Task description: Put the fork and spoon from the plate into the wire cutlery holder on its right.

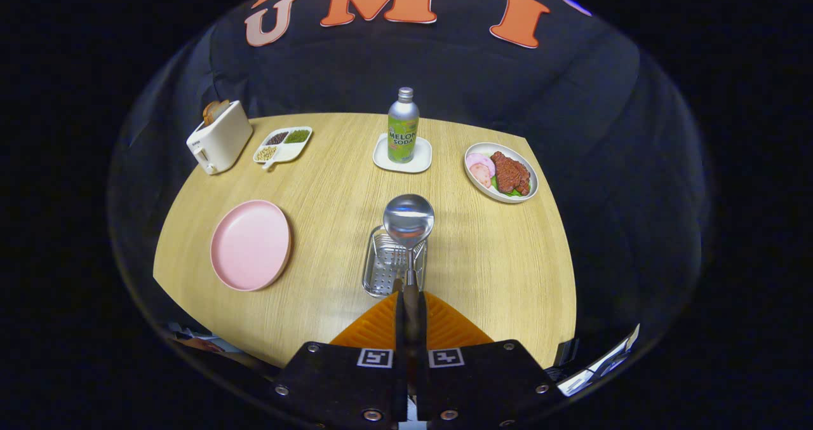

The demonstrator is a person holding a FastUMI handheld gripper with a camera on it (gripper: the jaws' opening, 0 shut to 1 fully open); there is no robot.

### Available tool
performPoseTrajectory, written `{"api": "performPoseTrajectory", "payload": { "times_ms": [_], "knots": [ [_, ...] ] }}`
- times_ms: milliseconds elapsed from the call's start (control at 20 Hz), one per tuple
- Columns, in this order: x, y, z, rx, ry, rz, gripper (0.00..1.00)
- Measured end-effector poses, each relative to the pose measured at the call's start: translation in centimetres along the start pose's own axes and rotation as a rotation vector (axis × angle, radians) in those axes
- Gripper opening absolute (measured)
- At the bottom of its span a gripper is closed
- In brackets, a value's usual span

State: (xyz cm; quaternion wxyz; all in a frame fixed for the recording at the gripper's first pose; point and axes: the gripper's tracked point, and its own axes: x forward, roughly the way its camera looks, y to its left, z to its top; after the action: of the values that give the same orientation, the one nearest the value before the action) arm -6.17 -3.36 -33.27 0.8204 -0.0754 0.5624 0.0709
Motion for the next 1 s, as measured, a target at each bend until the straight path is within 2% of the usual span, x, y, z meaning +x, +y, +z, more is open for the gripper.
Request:
{"api": "performPoseTrajectory", "payload": {
  "times_ms": [550,800,1000],
  "knots": [
    [1.9,1.1,-2.2,-0.091,0.236,0.078,0.07],
    [2.8,1.2,-0.8,-0.044,0.228,0.089,0.09],
    [2.8,1.5,1.2,0.025,0.154,0.116,0.12]
  ]
}}
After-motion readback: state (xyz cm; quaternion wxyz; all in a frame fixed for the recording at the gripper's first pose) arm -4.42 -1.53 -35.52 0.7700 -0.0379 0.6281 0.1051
